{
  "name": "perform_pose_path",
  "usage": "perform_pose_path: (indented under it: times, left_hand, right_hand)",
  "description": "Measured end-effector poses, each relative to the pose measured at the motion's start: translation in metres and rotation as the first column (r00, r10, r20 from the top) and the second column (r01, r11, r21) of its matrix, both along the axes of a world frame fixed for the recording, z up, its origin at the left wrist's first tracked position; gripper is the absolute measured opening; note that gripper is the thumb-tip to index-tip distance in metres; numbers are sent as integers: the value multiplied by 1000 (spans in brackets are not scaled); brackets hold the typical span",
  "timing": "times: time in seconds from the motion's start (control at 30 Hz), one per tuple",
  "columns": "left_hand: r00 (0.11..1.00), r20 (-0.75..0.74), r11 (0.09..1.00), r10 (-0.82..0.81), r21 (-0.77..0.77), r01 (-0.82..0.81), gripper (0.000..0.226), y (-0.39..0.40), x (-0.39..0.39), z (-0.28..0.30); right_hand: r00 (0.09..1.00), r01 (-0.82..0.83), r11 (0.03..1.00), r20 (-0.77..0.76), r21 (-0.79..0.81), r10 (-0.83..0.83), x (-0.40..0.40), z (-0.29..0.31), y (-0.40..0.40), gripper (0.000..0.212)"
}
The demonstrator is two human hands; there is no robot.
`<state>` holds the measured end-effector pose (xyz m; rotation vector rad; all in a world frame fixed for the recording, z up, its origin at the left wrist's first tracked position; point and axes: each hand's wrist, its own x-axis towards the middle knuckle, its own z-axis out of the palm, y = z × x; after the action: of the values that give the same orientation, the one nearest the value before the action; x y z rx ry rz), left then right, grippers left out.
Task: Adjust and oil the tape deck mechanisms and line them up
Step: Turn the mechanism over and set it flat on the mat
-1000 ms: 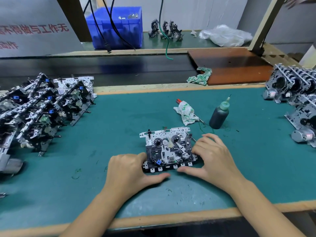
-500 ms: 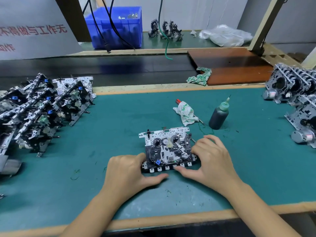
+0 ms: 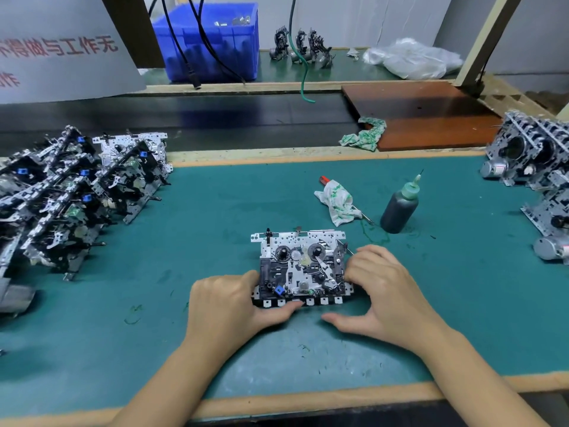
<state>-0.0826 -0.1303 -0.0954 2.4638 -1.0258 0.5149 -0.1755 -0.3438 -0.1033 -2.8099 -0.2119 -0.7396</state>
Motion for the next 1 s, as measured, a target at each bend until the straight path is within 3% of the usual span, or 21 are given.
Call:
perform_pose_path:
  times: [0.17, 0.37, 0.53, 0.8, 1.0]
  left_hand:
    - [974, -55, 975, -218, 25, 220, 56, 9, 6, 0]
    - [991, 61, 992, -122, 34, 120, 54, 7, 4, -3]
    - [987, 5, 986, -159, 46, 159, 60, 8, 4, -1]
    - [999, -2, 999, 43, 5, -43, 61, 1, -3, -1]
    - [992, -69, 994, -108, -23, 107, 63, 6, 4, 1]
  right_hand:
    - [991, 127, 990, 58, -58, -123, -4, -2, -1, 45]
    - [999, 41, 999, 6, 22, -41, -3, 0, -2, 49]
    - [996, 81, 996, 26, -24, -80, -3, -2, 0, 47]
    - [999, 44, 999, 26, 1, -44, -2, -1, 6, 54]
    - [988, 126, 991, 98, -38, -121, -5, -2, 11, 49]
